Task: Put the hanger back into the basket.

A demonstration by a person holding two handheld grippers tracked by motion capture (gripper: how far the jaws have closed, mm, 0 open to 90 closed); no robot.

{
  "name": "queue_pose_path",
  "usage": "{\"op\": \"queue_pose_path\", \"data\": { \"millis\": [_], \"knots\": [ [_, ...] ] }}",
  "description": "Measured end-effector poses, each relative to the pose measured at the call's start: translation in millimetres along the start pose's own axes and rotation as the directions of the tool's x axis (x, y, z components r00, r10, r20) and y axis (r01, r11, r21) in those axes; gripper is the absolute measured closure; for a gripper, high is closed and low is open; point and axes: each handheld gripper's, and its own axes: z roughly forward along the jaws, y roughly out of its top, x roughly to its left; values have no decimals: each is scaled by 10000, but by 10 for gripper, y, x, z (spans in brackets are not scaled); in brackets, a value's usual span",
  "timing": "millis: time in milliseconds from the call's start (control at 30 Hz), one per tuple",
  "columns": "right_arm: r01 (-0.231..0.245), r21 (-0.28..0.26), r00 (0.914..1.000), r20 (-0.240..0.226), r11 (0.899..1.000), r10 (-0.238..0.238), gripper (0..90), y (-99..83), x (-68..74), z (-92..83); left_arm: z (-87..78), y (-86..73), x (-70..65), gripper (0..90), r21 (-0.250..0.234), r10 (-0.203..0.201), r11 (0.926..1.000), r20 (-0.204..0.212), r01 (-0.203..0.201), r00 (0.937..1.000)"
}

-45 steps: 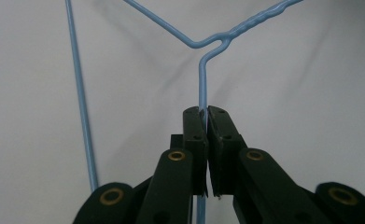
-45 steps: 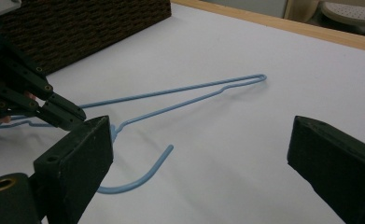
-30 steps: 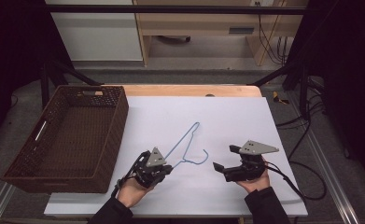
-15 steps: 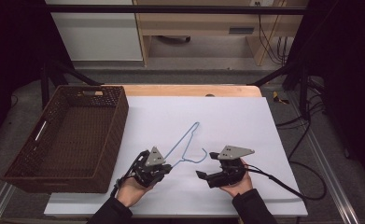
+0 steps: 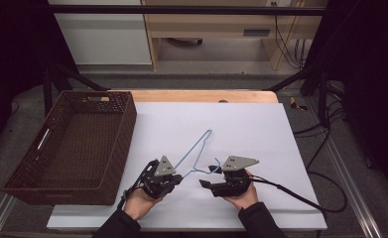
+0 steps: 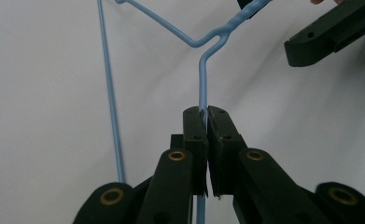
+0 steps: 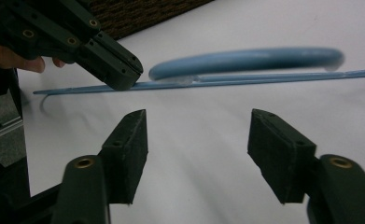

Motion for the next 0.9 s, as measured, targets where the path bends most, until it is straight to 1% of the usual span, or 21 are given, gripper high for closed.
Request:
{"op": "queue_pose_path", "data": {
  "millis": [33, 100, 133, 167, 233, 300, 333, 367, 400, 433, 467, 500, 533, 567, 633, 733, 767, 867, 900],
  "knots": [
    [0, 0, 10000, 0, 10000, 0, 409, 0, 0, 0, 4, 0, -2, 867, 16, -30, 10000, 8, 30, 10000],
    [26, -81, 10000, 18, 10000, -26, 451, 6, 1, 2, 10, -2, -5, 867, 36, -10, 10000, 34, 10, 10000],
    [59, -113, 10000, -20, 9999, -59, 488, 17, 2, 9, 18, -4, -8, 867, 71, 14, 10000, 47, -15, 10000],
    [59, -113, 10000, -20, 9999, -59, 488, 17, 2, 9, 18, -4, -8, 867, 71, 14, 10000, 47, -15, 10000],
    [114, -100, 9999, -88, 9999, -115, 550, 28, 9, 33, 26, -7, -11, 867, 89, 20, 10000, 34, -20, 10000],
    [117, -69, 9998, -158, 9999, -118, 592, 30, 11, 52, 29, -9, -12, 867, 127, 21, 9999, 75, -22, 10000],
    [117, -69, 9998, -158, 9999, -118, 592, 30, 11, 52, 29, -9, -12, 867, 127, 21, 9999, 75, -22, 10000],
    [145, -87, 9997, -210, 9999, -147, 611, 30, 13, 59, 34, -11, -13, 867, 112, 27, 9999, 75, -28, 10000],
    [141, -115, 9996, -250, 9998, -144, 654, 32, 22, 68, 39, -13, -16, 867, 155, 52, 9999, 73, -53, 10000],
    [141, -115, 9996, -250, 9998, -144, 654, 32, 22, 68, 39, -13, -16, 866, 155, 52, 9999, 73, -53, 10000],
    [193, -155, 9994, -291, 9997, -197, 697, 34, 28, 71, 48, -16, -20, 866, 194, 66, 9998, 93, -67, 9999],
    [193, -155, 9994, -291, 9997, -197, 697, 34, 28, 71, 48, -16, -20, 866, 194, 66, 9998, 93, -67, 9999],
    [158, -163, 9993, -342, 9997, -163, 736, 35, 30, 71, 54, -18, -23, 866, 197, 83, 9998, 82, -84, 9999],
    [149, -151, 9992, -372, 9998, -154, 756, 35, 32, 72, 53, -17, -22, 866, 201, 79, 9998, 73, -81, 9999],
    [150, -128, 9990, -421, 9998, -155, 770, 35, 34, 73, 53, -18, -21, 866, 200, 71, 9998, 77, -73, 9999],
    [250, -111, 9994, -231, 9996, -252, 787, 38, 48, 74, 55, -18, -22, 865, 213, 77, 9997, 111, -79, 9999],
    [250, -111, 9994, -231, 9996, -252, 787, 38, 48, 74, 55, -18, -22, 864, 213, 77, 9997, 111, -79, 9999],
    [237, -141, 9997, -37, 9996, -238, 804, 39, 64, 69, 55, -15, -21, 857, 214, 44, 9998, 162, -48, 9999],
    [237, -141, 9997, -37, 9996, -238, 804, 39, 64, 69, 55, -15, -21, 842, 214, 44, 9998, 162, -48, 9999]
  ]
}}
